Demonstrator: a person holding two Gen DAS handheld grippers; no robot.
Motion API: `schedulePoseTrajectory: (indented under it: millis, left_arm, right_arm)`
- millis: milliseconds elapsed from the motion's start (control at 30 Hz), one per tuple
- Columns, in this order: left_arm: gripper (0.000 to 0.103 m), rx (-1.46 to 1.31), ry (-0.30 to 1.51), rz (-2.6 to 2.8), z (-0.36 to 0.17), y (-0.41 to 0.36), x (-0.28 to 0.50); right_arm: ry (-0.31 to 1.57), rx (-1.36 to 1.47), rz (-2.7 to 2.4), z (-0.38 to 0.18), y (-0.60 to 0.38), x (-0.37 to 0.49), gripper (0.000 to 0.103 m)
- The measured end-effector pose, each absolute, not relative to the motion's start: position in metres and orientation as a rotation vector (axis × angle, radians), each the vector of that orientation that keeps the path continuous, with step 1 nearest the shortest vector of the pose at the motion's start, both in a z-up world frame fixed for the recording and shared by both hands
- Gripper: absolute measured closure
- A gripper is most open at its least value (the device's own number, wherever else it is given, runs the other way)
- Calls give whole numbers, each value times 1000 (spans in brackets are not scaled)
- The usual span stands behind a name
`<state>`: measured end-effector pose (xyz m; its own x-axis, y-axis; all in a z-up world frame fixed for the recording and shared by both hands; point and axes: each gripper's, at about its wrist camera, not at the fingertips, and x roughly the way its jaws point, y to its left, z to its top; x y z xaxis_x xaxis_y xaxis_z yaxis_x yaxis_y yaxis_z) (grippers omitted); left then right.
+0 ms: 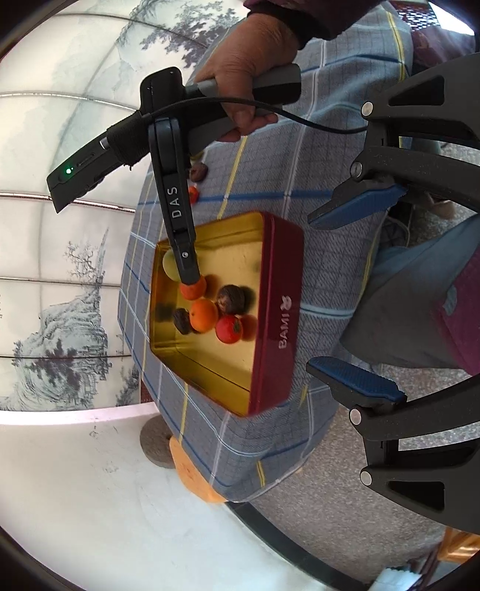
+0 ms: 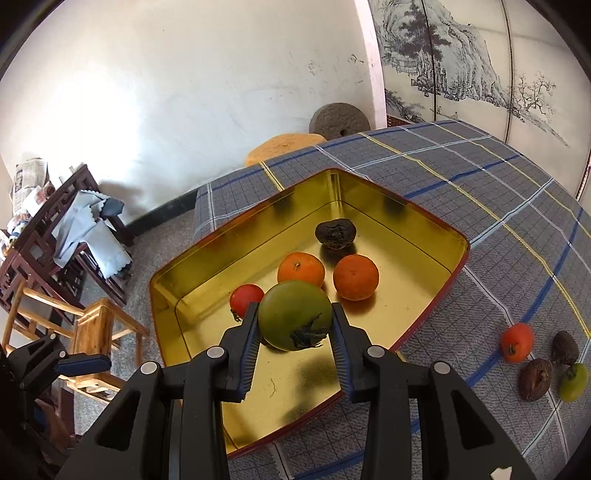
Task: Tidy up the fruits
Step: 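Grasp a green-yellow citrus with the right gripper and drop it into the tray, then move the open left gripper toward the remaining fruits on the cloth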
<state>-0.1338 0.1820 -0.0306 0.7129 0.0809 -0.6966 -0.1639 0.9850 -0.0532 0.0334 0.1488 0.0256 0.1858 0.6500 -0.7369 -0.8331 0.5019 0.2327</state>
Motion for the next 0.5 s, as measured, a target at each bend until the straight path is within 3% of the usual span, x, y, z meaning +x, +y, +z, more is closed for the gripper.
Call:
schedulePoseTrajectory:
  millis: [333,500]
  left_arm:
    - [30,-113,832,164,-47,190,-128]
    - [30,-116,850,169,-51,191,-129]
  right_arm:
    - [908,-277,1038,21,165,34,67]
    - [865,-221,1049,34,159,32,54]
